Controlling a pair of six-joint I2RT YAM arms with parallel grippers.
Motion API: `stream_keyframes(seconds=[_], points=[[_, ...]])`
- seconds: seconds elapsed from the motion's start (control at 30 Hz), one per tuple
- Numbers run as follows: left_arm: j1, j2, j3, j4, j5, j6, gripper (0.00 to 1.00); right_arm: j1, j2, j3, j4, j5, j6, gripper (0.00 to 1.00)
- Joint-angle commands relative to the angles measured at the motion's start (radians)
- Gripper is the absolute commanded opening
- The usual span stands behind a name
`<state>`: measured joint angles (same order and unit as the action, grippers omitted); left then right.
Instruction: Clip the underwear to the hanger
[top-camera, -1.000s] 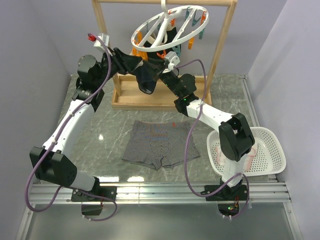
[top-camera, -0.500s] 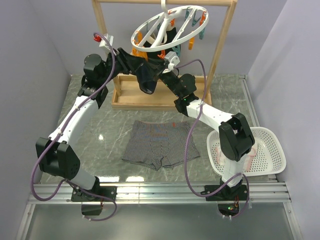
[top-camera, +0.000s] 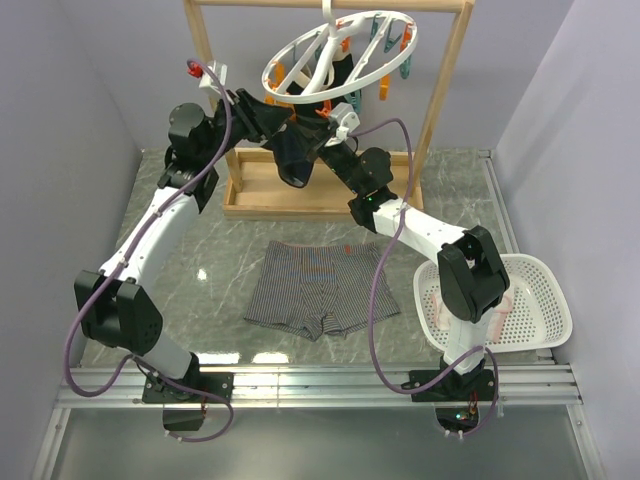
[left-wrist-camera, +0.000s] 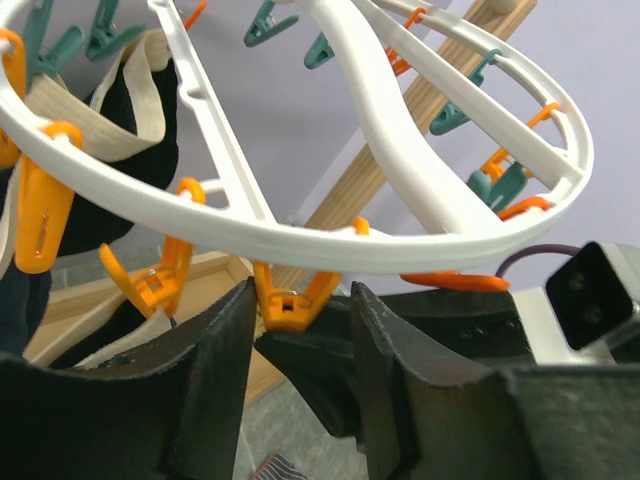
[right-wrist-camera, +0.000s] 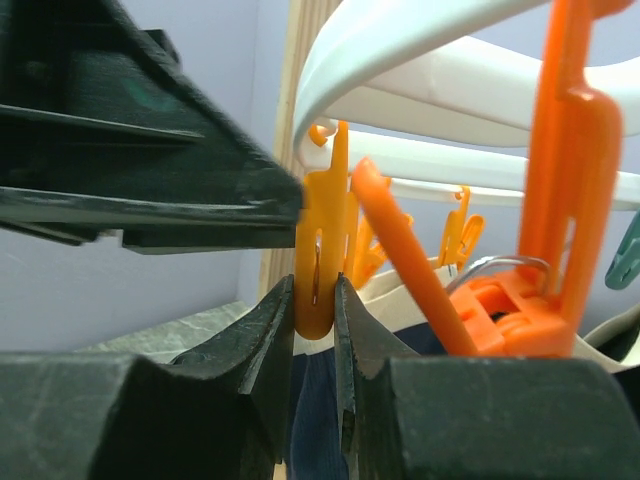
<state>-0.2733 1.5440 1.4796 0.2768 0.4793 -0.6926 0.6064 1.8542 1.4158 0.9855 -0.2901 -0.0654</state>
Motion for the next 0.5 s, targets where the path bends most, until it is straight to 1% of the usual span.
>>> stream_keyframes(seconds=[0.0,0.07,0.37,0.43,0.47], points=[[-0.02,0.011,0.065,0.048,-0.025,0.028,0.47,0.032,-0.024,0.003,0.019,-0.057,0.001,0.0],[-0.023,0.016,0.067,0.055,-0.034,0.031,0.45,0.03,-0.027,-0.001,0.022,-0.058,0.003,0.0],[-0.027,0.022,0.074,0.097,-0.047,0.031,0.45,0.032,-0.029,-0.006,0.024,-0.066,0.004,0.0],[-0.027,0.024,0.076,0.101,-0.048,0.028,0.44,0.033,-0.029,-0.009,0.024,-0.066,0.003,0.0],[-0.027,0.024,0.077,0.101,-0.05,0.027,0.41,0.035,-0.03,-0.012,0.024,-0.066,0.001,0.0]])
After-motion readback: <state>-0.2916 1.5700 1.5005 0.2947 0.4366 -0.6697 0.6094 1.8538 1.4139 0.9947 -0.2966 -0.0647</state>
